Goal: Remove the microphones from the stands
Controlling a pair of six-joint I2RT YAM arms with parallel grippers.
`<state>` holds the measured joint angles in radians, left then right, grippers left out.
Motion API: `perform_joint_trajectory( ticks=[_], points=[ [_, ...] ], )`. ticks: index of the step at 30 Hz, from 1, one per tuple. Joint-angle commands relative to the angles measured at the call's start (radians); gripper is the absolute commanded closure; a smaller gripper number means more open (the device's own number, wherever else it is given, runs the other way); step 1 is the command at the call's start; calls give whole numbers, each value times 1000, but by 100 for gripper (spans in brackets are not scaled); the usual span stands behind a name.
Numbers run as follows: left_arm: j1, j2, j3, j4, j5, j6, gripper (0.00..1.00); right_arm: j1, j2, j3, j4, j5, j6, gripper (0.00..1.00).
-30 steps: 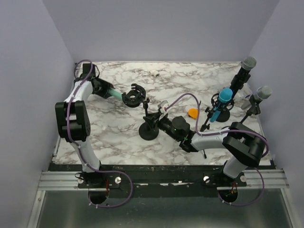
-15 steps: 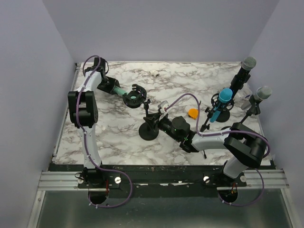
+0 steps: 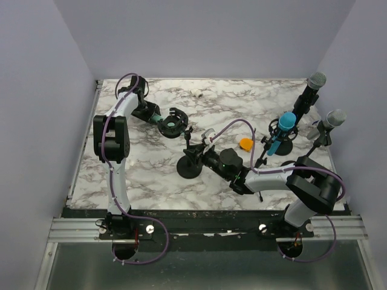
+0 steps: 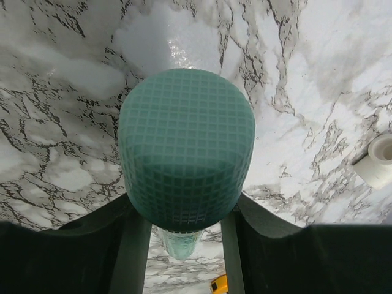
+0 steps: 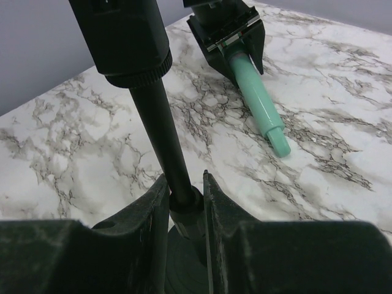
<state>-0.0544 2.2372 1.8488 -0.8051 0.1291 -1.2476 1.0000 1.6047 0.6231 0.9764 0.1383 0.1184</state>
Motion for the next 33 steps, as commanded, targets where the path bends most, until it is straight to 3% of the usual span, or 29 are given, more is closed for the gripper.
perform_joint_trajectory(
  ticks=[1, 6, 21, 33],
  points=[
    [5, -14, -10, 17, -6, -22, 65, 9, -13, -24, -45, 12, -5, 99],
    [5, -15, -12, 19, -7, -21, 45, 9, -19, -28, -40, 18, -7, 99],
    [6, -19, -12, 23, 6, -5, 27, 8, -14, -26, -42, 22, -12, 99],
    [7, -117, 41, 24, 76, 122, 7, 8, 6, -14, -45, 12, -7, 99]
  ],
)
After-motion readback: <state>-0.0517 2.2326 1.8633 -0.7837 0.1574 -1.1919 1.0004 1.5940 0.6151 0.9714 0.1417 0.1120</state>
